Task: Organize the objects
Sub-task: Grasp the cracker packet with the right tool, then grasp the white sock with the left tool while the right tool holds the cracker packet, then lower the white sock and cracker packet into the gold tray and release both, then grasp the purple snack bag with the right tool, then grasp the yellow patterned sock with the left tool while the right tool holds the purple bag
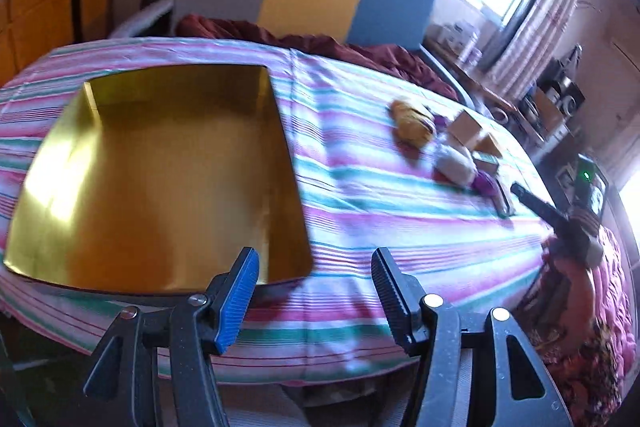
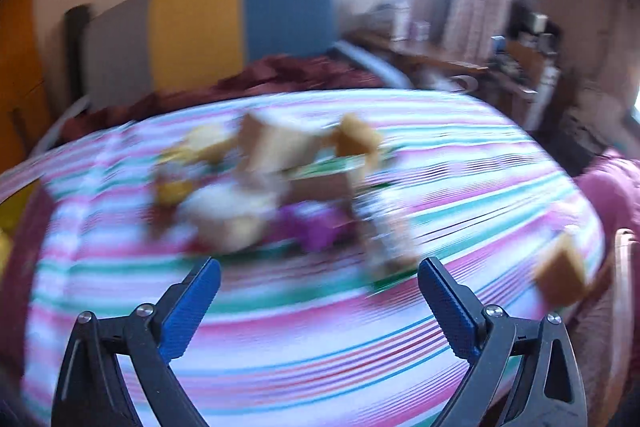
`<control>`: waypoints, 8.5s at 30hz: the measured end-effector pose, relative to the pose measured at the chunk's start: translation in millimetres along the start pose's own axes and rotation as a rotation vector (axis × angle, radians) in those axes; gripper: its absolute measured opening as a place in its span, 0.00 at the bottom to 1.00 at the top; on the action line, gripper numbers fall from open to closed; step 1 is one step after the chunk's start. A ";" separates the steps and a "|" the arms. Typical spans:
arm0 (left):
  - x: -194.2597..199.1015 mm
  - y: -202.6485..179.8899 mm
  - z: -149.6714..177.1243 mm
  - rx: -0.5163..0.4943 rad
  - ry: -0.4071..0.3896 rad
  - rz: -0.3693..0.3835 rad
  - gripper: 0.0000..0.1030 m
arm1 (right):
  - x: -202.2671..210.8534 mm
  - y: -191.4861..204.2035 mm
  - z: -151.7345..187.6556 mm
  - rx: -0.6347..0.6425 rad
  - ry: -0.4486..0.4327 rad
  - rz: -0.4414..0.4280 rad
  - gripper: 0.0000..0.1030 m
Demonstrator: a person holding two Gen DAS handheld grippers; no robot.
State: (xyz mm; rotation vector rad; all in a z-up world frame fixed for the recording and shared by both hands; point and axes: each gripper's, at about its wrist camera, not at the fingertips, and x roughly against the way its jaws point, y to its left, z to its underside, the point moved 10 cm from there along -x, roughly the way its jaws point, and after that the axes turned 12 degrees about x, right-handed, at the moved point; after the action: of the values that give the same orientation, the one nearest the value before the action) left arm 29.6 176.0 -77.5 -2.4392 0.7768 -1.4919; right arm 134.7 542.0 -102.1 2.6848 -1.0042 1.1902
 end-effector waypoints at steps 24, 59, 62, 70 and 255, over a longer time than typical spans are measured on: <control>-86.9 -115.6 35.3 -0.125 0.291 0.248 0.82 | -83.9 -43.1 26.6 -0.069 0.077 -0.015 0.46; -222.2 -237.8 -11.5 -0.516 0.047 0.150 0.68 | -86.7 -45.4 28.5 -0.066 0.046 0.032 0.47; -215.8 -230.4 -6.4 -0.503 0.061 0.168 0.67 | -86.8 -45.5 28.4 -0.063 0.045 0.036 0.47; -178.3 -200.3 3.2 -0.418 0.013 0.221 0.66 | -86.1 -46.8 27.7 -0.058 0.044 0.060 0.46; -175.7 -159.6 -52.5 -0.194 0.108 0.068 0.78 | -85.2 6.0 4.5 -0.012 -0.020 -0.179 0.38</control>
State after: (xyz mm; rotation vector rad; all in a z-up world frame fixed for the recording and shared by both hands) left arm -25.3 408.4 -123.4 -2.4545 1.0617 -1.6022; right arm 91.9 582.4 -164.0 2.7147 -0.7514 1.1218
